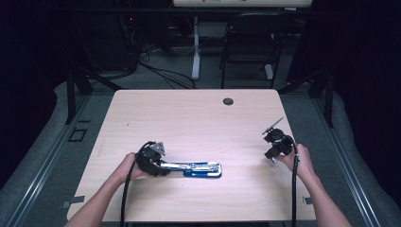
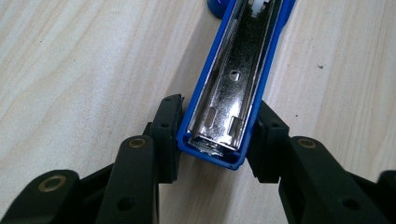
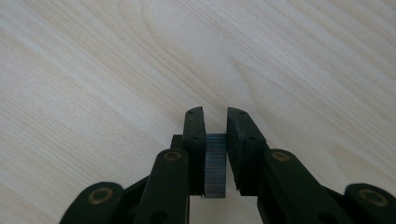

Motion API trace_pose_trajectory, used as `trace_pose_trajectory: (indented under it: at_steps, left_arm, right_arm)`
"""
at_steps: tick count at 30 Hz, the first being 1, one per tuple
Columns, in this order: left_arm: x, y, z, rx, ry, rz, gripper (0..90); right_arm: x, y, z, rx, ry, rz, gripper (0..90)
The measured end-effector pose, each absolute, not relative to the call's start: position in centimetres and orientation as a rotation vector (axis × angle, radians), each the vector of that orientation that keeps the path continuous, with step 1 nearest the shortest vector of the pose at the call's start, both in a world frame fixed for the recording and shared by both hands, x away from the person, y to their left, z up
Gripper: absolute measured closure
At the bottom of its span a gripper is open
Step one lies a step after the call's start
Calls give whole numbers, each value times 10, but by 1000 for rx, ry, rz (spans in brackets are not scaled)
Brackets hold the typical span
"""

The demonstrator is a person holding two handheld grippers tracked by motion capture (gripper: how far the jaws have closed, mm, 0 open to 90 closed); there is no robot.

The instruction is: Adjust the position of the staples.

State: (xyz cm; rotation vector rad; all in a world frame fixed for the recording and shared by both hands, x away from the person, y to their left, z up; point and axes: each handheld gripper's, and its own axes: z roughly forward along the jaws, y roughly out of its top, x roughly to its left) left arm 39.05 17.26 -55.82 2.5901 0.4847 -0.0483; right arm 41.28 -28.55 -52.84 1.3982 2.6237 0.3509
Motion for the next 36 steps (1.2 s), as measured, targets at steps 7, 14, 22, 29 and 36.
trace_pose_trajectory:
  at_steps: [7, 14, 22, 29, 36]
  left_arm:
    - [391, 172, -558, 2593, 485, -51, 610]
    - [390, 172, -558, 2596, 490, -46, 610]
    - [390, 172, -558, 2592, 492, -50, 610]
    - [390, 172, -558, 2591, 490, -51, 610]
    - [391, 172, -558, 2594, 485, -52, 611]
  right_arm:
    - [412, -283, -523, 1363, 2660, 357, 782]
    - [410, -278, -520, 1368, 2666, 419, 783]
    - [407, -266, -514, 1316, 2691, 462, 783]
    - [407, -258, -512, 1310, 2724, 532, 783]
    - [406, -252, -511, 1291, 2750, 547, 783]
